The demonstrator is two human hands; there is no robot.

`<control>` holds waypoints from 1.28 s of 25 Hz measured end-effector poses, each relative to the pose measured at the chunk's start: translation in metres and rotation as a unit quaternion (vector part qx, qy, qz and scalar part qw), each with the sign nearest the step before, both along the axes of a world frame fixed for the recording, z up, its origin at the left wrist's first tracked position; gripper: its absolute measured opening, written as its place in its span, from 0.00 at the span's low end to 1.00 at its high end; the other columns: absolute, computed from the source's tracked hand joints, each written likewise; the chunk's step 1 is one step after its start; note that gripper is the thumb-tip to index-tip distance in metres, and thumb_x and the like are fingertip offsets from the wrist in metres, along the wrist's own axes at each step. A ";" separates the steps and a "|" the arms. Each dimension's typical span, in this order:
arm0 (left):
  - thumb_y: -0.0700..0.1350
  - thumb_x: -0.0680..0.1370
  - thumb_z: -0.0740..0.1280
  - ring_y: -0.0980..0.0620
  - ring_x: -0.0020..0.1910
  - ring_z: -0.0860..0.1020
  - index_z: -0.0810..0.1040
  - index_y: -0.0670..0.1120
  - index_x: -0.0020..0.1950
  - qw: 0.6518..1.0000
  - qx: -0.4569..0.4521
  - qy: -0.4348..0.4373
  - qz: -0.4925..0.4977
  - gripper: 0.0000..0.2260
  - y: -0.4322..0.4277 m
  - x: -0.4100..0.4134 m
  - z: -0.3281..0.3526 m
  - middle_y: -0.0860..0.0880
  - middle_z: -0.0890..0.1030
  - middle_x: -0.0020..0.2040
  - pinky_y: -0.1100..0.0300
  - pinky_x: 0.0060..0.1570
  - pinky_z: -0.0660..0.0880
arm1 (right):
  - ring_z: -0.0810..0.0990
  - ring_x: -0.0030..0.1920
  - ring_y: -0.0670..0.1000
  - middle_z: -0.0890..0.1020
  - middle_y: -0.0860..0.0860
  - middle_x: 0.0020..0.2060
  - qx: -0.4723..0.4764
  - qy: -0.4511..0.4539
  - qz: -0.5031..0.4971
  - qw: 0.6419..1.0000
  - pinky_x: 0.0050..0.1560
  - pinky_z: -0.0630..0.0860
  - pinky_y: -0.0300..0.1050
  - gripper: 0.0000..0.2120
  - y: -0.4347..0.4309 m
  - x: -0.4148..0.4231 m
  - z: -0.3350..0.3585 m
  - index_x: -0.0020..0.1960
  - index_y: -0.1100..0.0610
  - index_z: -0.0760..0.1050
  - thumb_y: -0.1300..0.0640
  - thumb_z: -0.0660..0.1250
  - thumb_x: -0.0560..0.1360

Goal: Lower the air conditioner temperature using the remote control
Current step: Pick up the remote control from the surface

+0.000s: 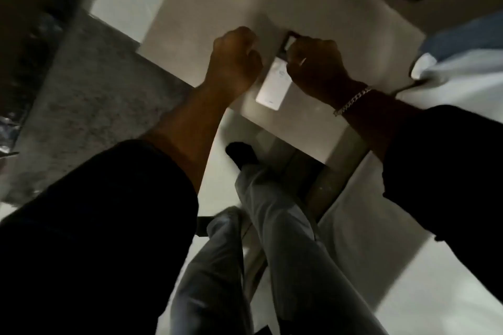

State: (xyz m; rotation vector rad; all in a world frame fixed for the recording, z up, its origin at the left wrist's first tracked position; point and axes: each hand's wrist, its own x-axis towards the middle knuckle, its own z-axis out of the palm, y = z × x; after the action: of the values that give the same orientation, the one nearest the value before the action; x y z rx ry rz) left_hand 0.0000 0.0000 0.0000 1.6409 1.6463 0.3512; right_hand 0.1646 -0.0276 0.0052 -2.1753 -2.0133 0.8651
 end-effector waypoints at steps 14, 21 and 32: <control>0.37 0.75 0.66 0.47 0.51 0.82 0.81 0.43 0.51 0.954 -0.193 -0.094 0.210 0.07 -0.012 0.020 -0.025 0.43 0.83 0.52 0.58 0.48 0.79 | 0.80 0.49 0.50 0.83 0.56 0.51 -0.054 0.187 -0.239 0.951 0.48 0.76 0.40 0.18 -0.015 -0.026 -0.035 0.60 0.62 0.76 0.54 0.70 0.74; 0.31 0.76 0.64 0.42 0.50 0.82 0.81 0.38 0.50 0.931 -0.097 -0.161 0.312 0.08 0.001 -0.099 0.132 0.38 0.83 0.53 0.46 0.54 0.81 | 0.78 0.40 0.48 0.82 0.52 0.44 0.021 0.292 -0.151 0.944 0.34 0.71 0.30 0.15 0.039 -0.139 0.100 0.51 0.60 0.73 0.55 0.74 0.70; 0.35 0.74 0.70 0.62 0.21 0.78 0.83 0.37 0.49 0.877 0.225 -0.172 0.387 0.06 -0.039 -0.313 0.488 0.43 0.83 0.40 0.71 0.22 0.72 | 0.85 0.34 0.47 0.86 0.53 0.42 0.016 0.603 0.037 0.797 0.36 0.82 0.42 0.16 0.060 -0.360 0.449 0.58 0.60 0.77 0.64 0.73 0.71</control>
State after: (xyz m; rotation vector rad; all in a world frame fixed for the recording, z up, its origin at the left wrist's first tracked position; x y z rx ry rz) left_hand -0.3126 -0.0395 0.4880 1.0281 1.9570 1.4321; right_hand -0.1959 0.0327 0.4539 -0.9245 -1.3405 1.6041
